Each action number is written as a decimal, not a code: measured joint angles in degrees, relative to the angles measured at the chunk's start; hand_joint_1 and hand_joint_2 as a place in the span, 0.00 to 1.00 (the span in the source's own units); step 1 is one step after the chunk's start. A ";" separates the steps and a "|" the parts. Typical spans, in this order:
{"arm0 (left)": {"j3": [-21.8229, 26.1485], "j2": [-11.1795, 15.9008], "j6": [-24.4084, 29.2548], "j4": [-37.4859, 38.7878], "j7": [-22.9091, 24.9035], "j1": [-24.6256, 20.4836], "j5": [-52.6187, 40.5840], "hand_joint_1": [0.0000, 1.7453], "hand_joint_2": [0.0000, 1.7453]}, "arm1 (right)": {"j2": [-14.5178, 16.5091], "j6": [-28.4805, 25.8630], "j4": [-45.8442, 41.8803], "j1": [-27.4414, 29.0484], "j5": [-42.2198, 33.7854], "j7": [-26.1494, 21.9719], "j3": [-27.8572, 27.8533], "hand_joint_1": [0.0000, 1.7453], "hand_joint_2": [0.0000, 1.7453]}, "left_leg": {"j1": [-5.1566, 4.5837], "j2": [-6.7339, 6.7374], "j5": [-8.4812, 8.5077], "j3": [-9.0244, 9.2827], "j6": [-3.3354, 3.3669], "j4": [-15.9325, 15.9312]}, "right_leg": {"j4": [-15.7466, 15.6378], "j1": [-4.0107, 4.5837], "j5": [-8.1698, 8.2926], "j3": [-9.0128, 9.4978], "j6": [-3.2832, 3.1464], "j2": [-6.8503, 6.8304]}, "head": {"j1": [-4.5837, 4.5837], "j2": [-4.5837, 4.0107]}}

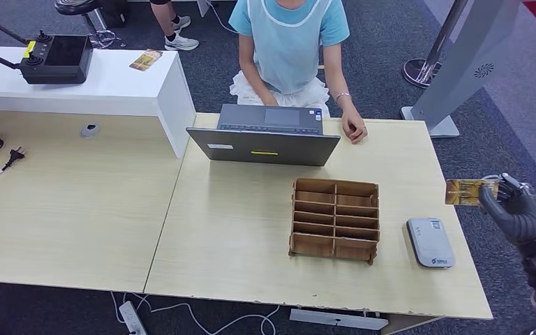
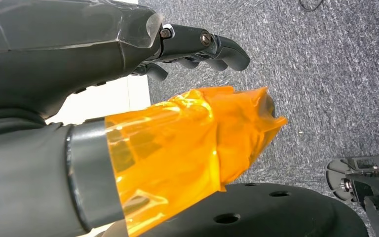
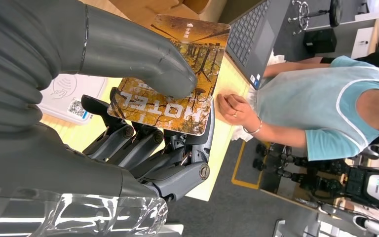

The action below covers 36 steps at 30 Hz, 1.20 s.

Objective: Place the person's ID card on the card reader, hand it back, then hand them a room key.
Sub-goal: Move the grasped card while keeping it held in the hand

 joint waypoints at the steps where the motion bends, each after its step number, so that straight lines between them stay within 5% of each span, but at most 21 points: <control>1: 0.00 0.00 0.00 0.00 0.00 0.00 0.00 0.00 0.00 | -0.02 0.00 0.03 0.00 0.00 0.00 0.01 1.00 1.00 | 0.00 0.00 0.00 0.00 0.00 0.00 | 0.00 0.00 0.00 0.00 0.00 0.00 | 0.00 0.00; 23: 0.00 0.02 -0.01 0.00 0.00 0.00 -0.14 0.00 0.00 | -0.09 0.12 0.17 0.00 0.02 0.70 0.02 1.00 1.00 | 0.00 0.00 0.00 0.01 0.00 0.00 | 0.00 0.00 0.00 0.00 0.00 0.00 | -0.01 0.00; 27: -0.03 -0.01 -0.02 0.00 0.04 -0.05 -1.48 0.00 0.00 | -1.79 1.81 3.82 -0.03 0.26 6.78 1.26 1.00 1.00 | -0.01 -0.06 0.00 -0.02 0.00 0.00 | 0.00 -0.01 -0.03 0.03 0.05 -0.08 | 0.01 0.00; 36: -0.04 -0.02 -0.01 0.00 0.11 -0.11 -1.85 0.00 0.00 | -4.43 2.47 11.58 -0.21 0.90 5.64 3.83 1.00 1.00 | -0.06 -0.07 -0.01 -0.03 0.03 0.00 | 0.00 -0.08 -0.06 0.03 0.10 -0.09 | 0.00 0.00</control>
